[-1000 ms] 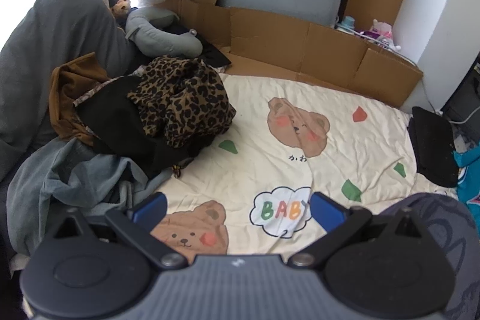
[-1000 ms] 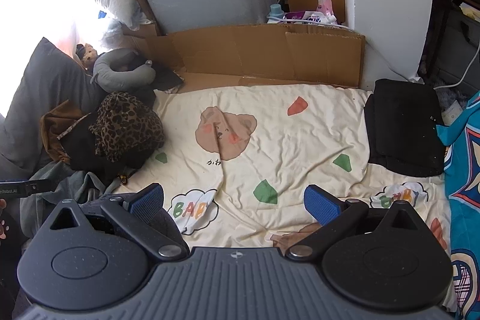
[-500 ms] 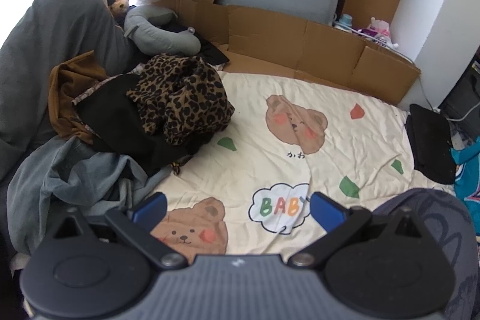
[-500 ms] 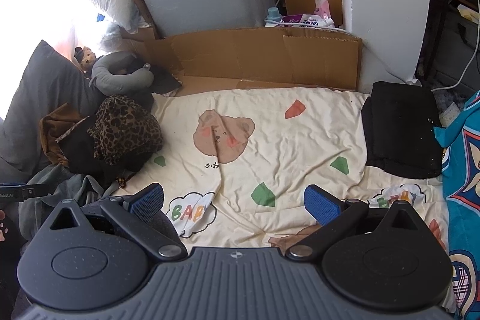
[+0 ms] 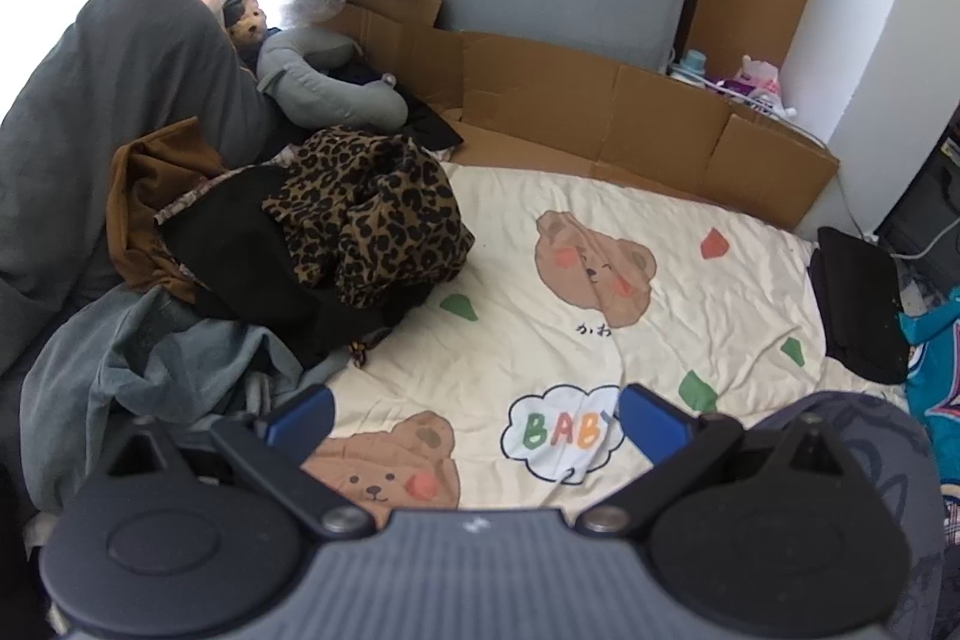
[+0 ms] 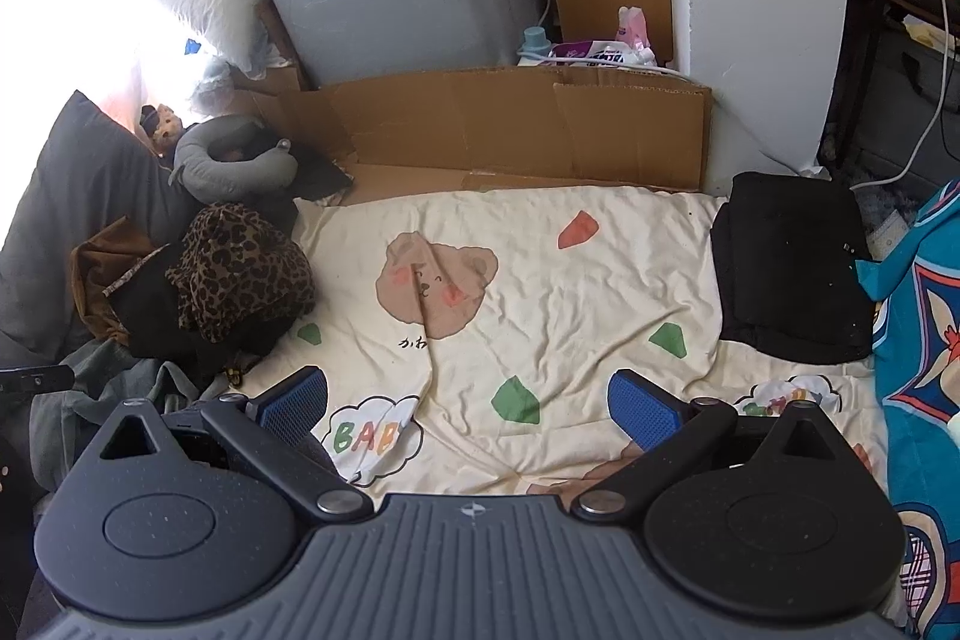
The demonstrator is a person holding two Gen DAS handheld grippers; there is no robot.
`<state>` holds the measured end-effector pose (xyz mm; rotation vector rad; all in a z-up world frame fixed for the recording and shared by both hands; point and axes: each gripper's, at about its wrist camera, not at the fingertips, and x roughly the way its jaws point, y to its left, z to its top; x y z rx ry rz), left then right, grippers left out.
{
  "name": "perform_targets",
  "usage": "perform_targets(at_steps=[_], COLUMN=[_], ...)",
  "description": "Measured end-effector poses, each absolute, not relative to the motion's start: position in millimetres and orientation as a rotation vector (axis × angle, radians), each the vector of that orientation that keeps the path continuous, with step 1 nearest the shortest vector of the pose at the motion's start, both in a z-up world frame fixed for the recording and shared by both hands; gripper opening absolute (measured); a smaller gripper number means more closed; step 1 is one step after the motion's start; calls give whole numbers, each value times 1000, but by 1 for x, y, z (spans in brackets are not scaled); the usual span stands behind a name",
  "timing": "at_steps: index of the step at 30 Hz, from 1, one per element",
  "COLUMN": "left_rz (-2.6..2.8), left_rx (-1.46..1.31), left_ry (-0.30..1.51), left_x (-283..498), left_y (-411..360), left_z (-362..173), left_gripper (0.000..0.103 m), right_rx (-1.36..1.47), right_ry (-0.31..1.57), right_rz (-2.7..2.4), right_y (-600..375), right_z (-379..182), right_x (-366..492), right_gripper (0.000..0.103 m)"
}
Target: Fold clothes
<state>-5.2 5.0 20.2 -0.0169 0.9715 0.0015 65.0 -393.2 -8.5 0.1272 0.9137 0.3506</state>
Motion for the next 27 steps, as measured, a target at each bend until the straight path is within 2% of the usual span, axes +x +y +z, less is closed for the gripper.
perform_targets(at_steps=[27], left_rz=[58], left_rx=[-51], left_ry=[990], left_x=[0], left_y=[22], left_z=[24], left_gripper=[102], right_rx=[124], right_ry=[880], right_rz=[363], right_y=[-390], right_z=[-3], right_x=[62], right_gripper=[102])
